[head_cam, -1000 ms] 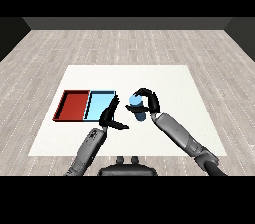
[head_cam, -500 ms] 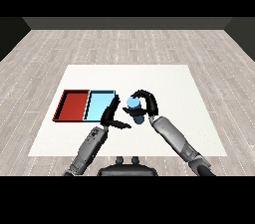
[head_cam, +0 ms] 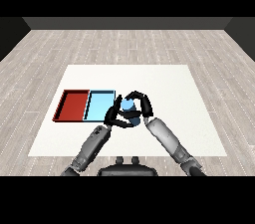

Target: Pick the blue can and put it in the blue box

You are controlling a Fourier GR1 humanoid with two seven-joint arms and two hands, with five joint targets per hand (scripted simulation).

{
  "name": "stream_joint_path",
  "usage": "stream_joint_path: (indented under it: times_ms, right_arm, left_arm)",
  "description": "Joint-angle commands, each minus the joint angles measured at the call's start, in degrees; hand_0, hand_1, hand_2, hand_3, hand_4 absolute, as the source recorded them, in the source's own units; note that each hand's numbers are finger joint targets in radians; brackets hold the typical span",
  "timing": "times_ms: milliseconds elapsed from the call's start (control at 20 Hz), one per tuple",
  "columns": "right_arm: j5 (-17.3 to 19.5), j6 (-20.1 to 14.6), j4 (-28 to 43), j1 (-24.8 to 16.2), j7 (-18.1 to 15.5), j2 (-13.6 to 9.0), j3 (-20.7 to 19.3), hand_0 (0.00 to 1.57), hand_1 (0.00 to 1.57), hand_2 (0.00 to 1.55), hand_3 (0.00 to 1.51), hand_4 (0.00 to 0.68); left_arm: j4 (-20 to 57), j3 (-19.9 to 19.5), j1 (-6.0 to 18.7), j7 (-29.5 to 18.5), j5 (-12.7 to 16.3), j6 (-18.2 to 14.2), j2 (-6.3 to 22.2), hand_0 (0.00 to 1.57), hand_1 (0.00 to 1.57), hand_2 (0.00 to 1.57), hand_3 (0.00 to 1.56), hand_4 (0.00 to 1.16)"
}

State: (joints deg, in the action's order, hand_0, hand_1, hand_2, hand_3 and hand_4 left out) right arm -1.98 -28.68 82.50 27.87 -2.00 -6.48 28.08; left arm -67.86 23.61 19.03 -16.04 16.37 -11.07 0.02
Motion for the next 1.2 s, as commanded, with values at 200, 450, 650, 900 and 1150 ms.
stream_joint_path:
  times_ms: [200, 450, 650, 900, 1150]
  right_arm:
    - [2.98, 1.82, -1.84, 0.57, -1.09, 6.30, -1.66, 1.46, 1.46, 1.45, 1.40, 0.605]
    - [0.33, 9.36, 1.20, -2.99, -1.65, 4.35, -7.32, 1.45, 1.45, 1.46, 1.39, 0.613]
    - [-3.18, 0.56, -3.27, 1.38, -1.58, 6.44, -2.39, 1.46, 1.46, 1.45, 1.39, 0.589]
    - [-5.08, 0.17, -3.69, -0.31, -5.98, 6.45, -0.60, 1.46, 1.46, 1.45, 1.38, 0.597]
    - [-8.57, 0.30, -3.45, -2.18, -7.89, 6.45, 0.62, 1.47, 1.47, 1.47, 1.40, 0.595]
  left_arm:
    - [-4.12, -0.39, -0.57, 3.57, -0.61, -0.49, -0.02, 0.00, 0.00, 0.00, 0.00, 0.00]
    - [5.23, 5.98, 3.13, -6.09, 4.74, -3.55, -0.02, 0.00, 0.00, 0.00, 0.00, 0.00]
    - [5.44, 3.58, 6.48, -4.06, 6.48, -1.33, -0.01, 0.00, 0.00, 0.00, 0.00, 0.00]
    - [6.31, 8.48, 6.35, -5.65, 10.00, -6.67, 0.01, 0.00, 0.00, 0.00, 0.00, 0.00]
    - [3.76, 10.57, 8.52, 1.39, 7.91, -12.31, 0.02, 0.00, 0.00, 0.00, 0.00, 0.51]
